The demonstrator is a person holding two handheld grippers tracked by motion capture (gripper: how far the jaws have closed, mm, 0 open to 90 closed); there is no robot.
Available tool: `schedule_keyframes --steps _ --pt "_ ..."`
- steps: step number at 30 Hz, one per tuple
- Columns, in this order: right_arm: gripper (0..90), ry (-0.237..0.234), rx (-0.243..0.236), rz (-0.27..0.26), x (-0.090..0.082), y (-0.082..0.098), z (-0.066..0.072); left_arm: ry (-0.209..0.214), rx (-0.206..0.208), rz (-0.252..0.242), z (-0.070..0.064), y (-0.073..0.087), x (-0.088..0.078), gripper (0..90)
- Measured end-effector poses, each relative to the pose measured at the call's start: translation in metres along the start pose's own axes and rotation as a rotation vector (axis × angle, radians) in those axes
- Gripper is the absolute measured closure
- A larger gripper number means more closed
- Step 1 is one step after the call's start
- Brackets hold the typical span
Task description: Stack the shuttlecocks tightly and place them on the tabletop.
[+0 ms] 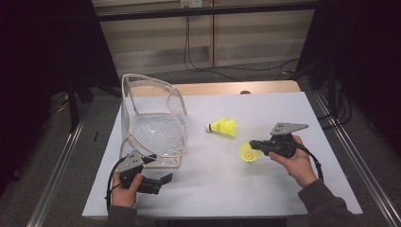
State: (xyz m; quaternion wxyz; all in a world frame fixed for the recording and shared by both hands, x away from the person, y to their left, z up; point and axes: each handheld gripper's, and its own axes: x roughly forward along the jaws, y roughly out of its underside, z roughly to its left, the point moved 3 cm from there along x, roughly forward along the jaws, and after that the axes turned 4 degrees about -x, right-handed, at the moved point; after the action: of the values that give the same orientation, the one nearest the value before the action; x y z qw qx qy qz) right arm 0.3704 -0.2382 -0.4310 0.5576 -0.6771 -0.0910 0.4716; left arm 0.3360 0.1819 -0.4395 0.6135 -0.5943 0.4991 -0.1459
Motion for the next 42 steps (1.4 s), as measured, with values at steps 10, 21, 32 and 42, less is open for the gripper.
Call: schedule_keyframes --steps 10,21,32,42 --pt "76.6 0.075 -0.02 0.059 -0.013 0.011 -0.012 -0.002 0.002 0.001 0.0 0.0 0.0 3.6" --pt "70.2 0.143 -0.007 0.072 -0.03 0.024 -0.027 -0.001 0.0 0.007 -0.001 0.0 0.001 3.6" --pt "90.0 0.123 0.009 0.094 -0.035 0.037 -0.029 -0.002 0.003 0.007 -0.001 0.0 0.001 3.6" --pt "86.8 0.126 0.018 0.09 -0.037 0.044 -0.03 -0.001 0.005 0.008 -0.001 0.0 0.0 3.6"
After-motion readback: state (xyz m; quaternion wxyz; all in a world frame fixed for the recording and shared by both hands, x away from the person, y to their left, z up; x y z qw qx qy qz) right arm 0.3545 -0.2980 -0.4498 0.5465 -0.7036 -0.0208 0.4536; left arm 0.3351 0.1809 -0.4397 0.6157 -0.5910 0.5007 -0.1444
